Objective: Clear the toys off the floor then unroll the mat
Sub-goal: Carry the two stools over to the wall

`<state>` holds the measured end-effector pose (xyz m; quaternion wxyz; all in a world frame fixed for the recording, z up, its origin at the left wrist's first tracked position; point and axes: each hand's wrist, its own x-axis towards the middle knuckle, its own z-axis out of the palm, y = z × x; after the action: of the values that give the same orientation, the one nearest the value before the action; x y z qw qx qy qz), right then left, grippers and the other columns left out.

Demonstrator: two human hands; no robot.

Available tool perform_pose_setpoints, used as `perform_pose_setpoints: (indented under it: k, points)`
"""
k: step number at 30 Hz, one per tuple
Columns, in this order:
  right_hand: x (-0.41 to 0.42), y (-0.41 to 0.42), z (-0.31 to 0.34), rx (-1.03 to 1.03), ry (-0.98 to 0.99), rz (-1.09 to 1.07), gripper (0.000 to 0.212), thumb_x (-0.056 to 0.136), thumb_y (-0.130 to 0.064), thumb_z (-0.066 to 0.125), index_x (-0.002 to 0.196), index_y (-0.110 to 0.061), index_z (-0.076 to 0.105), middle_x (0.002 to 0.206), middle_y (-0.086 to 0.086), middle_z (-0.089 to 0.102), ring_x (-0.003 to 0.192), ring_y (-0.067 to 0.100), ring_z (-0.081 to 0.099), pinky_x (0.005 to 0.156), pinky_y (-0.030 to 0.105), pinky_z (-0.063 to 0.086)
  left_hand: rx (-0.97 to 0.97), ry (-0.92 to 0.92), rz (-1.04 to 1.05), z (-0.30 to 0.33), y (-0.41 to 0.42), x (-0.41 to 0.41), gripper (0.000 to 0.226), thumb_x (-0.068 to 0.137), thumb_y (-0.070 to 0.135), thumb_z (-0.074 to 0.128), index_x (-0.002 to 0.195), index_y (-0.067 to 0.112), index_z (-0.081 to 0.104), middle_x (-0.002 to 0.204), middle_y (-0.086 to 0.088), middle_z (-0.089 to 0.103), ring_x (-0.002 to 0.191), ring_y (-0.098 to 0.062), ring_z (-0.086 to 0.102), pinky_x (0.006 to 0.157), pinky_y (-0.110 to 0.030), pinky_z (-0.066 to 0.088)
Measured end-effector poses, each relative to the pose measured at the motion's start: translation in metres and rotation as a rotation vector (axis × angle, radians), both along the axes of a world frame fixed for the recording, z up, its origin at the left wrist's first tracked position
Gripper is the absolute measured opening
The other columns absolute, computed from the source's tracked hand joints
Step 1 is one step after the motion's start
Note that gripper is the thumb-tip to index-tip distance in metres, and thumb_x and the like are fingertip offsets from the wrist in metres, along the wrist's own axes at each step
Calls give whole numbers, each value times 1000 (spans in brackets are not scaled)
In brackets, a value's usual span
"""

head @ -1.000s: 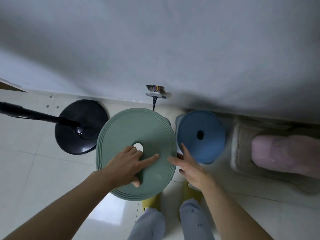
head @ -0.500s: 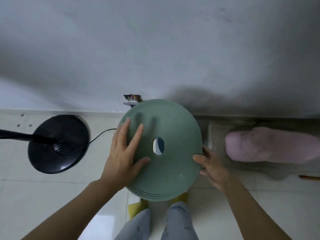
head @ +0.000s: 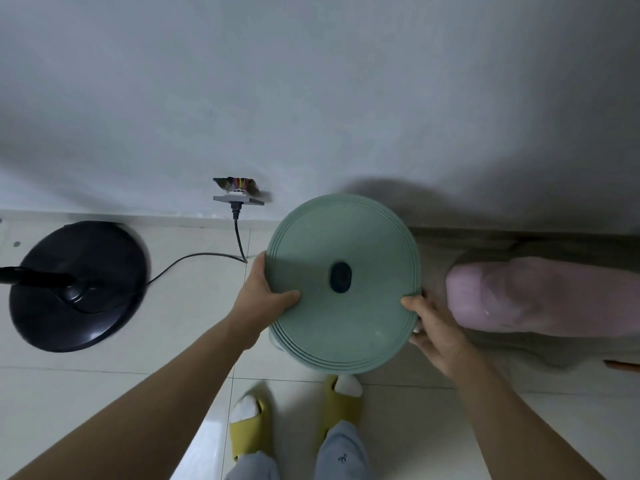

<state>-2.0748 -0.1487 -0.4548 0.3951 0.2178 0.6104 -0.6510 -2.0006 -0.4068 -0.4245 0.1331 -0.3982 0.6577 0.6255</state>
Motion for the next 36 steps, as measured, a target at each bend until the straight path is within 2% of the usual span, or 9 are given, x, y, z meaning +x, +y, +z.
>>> perform_pose_setpoints:
  k: [4,7,9,12,14,17,26,30,36]
  points:
    - [-7,-4,-25,9,-16,-34,29,86,-7,50,103,-28,61,87,-7,72,81,14,65,57,27,52,-16,-3,-40,-23,6,-18,75,75,-5,64,133,31,33,106,8,52,96,-16,55,73,-28,52]
    - [-17,-8,-42,24,-35,-110,30,85,-4,45,108,-21,55,95,1,66,83,19,62,62,30,50,-14,-35,-54,-41,12,-31,81,73,-7,60,135,35,30,104,9,51,105,-25,53,89,-41,51]
    - [-24,-11,-49,29,-21,-113,31,85,-2,43,98,-25,58,85,-3,67,78,17,61,63,29,48,-10,-58,-29,-51,16,-36,80,73,-8,59,132,37,30,107,4,50,106,-27,53,91,-45,51]
    - [-39,-19,-60,43,13,-72,29,82,-3,47,91,-27,59,71,-11,69,70,11,63,51,21,48,36,-86,27,-68,18,-39,77,72,-9,59,130,35,31,110,-1,51,105,-28,53,84,-42,53]
    - [-45,-24,-63,58,18,-19,31,68,-13,53,94,-30,59,69,-16,70,65,4,66,46,16,47,83,-100,71,-75,17,-37,75,64,-5,61,122,34,35,107,-1,52,101,-26,53,66,-33,52]
    - [-47,-31,-70,61,14,60,46,58,-20,51,100,-37,58,81,-17,70,74,3,66,54,19,48,121,-118,112,-86,12,-34,75,51,1,56,115,35,37,108,-4,53,95,-26,55,56,-26,47]
    - [-41,-28,-99,101,52,19,53,70,-11,55,118,-32,51,99,-5,66,86,12,62,72,29,50,117,-144,45,-122,17,-37,81,73,-17,54,124,41,29,99,15,44,87,-7,50,54,-20,46]
    - [-39,-26,-109,116,49,3,43,84,0,47,110,-33,53,98,-5,66,87,14,61,76,32,49,139,-168,31,-132,21,-37,86,73,-18,52,131,39,25,102,13,41,92,-14,49,56,-23,48]
    - [-40,-20,-118,142,50,1,47,75,-9,54,115,-33,56,98,-7,66,84,9,60,75,31,49,110,-182,37,-140,24,-39,87,71,-21,51,127,42,27,114,2,36,104,-26,46,58,-27,50]
